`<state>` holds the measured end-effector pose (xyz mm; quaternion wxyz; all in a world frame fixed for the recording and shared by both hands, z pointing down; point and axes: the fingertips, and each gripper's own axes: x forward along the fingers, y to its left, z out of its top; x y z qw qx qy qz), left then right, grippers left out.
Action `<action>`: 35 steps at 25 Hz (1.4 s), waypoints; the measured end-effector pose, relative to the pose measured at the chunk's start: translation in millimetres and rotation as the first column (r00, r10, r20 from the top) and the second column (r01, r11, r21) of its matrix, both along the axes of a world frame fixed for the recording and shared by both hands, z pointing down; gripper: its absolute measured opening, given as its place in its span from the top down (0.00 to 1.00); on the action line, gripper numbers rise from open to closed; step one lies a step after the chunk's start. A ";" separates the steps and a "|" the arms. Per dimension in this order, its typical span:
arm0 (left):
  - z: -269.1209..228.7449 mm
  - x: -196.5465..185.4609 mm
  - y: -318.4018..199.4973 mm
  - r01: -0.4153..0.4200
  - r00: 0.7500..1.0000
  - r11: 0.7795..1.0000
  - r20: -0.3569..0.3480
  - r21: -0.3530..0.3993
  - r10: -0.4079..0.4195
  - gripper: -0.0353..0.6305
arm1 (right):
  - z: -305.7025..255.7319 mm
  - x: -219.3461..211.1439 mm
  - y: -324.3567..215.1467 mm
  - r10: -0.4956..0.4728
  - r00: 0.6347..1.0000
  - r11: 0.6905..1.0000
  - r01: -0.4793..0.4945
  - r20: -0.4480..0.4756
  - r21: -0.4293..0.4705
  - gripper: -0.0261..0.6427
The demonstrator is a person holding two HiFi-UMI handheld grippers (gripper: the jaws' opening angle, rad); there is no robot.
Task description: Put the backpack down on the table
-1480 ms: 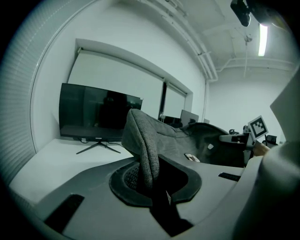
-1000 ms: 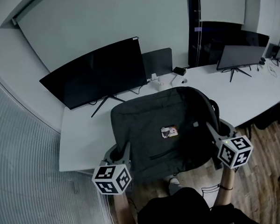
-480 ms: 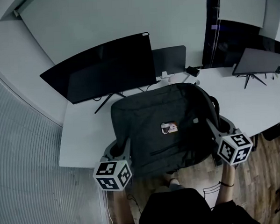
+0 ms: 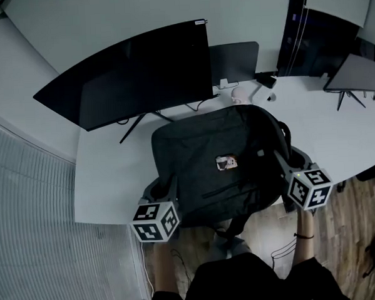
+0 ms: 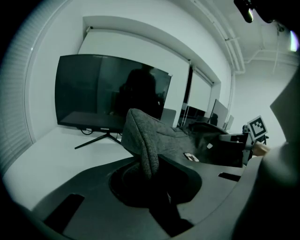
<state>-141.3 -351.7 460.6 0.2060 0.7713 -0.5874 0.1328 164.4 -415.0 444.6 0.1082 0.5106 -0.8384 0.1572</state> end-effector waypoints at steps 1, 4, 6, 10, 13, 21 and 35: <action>6.2 -0.5 -3.7 -0.007 1.000 1.000 0.000 -0.011 0.007 0.87 | 4.7 -0.8 -3.6 0.002 1.000 1.000 -0.002 -0.007 -0.006 0.78; 22.4 0.9 -14.1 -0.032 0.999 0.998 0.006 -0.047 0.033 0.86 | 17.3 0.0 -13.3 0.007 1.000 1.000 -0.007 -0.022 -0.029 0.78; 33.3 2.4 -21.9 -0.042 0.999 0.997 0.003 -0.069 0.042 0.86 | 26.2 1.6 -19.4 0.013 0.999 0.999 -0.014 -0.029 -0.044 0.78; 55.5 4.8 -35.0 -0.053 0.999 0.992 0.001 -0.117 0.054 0.86 | 46.0 4.1 -31.2 0.018 0.999 0.996 -0.022 -0.049 -0.082 0.78; 68.4 6.1 -42.7 -0.062 0.998 0.988 0.000 -0.142 0.063 0.86 | 57.7 6.0 -37.6 0.019 0.998 0.994 -0.026 -0.062 -0.110 0.78; 87.7 2.6 -52.3 -0.062 0.998 0.977 -0.029 -0.202 0.057 0.85 | 79.2 11.7 -47.5 0.020 0.998 0.986 -0.031 -0.065 -0.161 0.78; 117.7 -10.8 -57.6 0.022 0.999 0.954 -0.028 -0.298 -0.032 0.70 | 106.4 26.0 -57.7 0.040 0.995 0.967 -0.063 -0.094 -0.248 0.74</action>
